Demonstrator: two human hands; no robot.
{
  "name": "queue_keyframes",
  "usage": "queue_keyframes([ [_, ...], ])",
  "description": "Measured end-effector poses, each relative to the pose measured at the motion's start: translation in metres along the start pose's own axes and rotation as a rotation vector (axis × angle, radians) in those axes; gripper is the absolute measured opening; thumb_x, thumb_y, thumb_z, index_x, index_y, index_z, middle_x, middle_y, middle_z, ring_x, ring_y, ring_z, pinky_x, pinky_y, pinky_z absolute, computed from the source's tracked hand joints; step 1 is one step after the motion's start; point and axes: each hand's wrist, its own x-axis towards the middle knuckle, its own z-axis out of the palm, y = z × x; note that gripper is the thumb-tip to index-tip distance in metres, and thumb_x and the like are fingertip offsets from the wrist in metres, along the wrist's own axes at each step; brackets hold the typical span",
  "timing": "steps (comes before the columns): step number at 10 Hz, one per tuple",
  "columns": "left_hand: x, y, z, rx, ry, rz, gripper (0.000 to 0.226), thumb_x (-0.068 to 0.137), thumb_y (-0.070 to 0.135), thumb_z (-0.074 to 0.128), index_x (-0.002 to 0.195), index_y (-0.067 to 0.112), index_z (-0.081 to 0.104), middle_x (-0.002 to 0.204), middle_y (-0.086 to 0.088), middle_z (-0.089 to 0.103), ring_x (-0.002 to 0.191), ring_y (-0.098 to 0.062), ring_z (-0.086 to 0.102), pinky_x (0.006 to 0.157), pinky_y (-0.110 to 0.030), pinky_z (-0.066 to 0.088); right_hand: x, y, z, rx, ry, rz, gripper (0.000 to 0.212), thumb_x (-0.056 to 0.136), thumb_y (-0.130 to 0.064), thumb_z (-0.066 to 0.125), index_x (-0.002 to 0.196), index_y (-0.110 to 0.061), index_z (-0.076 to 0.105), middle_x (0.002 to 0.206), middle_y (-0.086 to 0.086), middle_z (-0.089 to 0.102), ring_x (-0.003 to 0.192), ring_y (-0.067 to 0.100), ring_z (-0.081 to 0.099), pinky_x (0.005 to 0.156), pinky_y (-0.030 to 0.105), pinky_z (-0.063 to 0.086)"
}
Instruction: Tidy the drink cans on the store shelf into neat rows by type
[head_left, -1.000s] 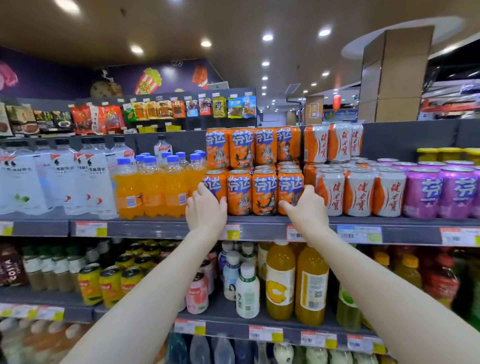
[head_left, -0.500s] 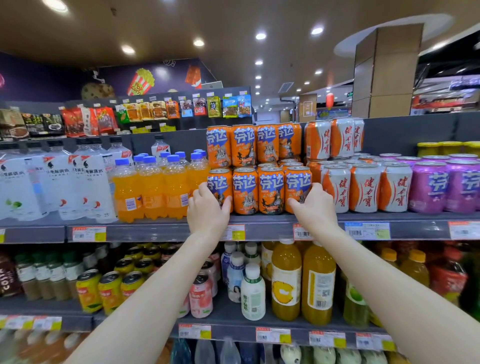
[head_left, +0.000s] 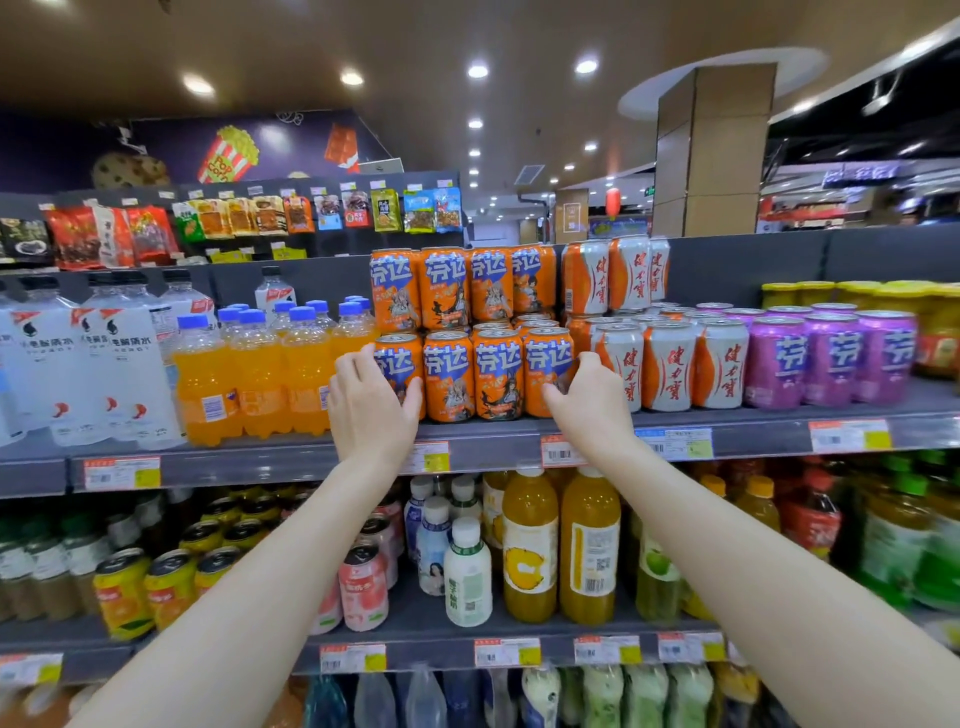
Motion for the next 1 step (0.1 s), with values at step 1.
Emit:
queue_keyframes([
  [1, -0.0001, 0.0147, -0.0075, -0.004, 0.088, 0.199, 0.056, 0.089, 0.035, 0.071, 0.134, 0.007, 0.051, 0.128, -0.012, 0.054, 0.111, -0.029, 0.054, 0.09, -0.039, 0.047, -0.0034, -0.0017, -0.0116, -0.022, 0.027, -0.031, 0.034, 0.094, -0.033, 0.066, 0.121, -0.015, 0.058, 0.106, 0.001, 0.066, 0.089, 0.013, 0.056, 0.069, 0.028, 0.049],
])
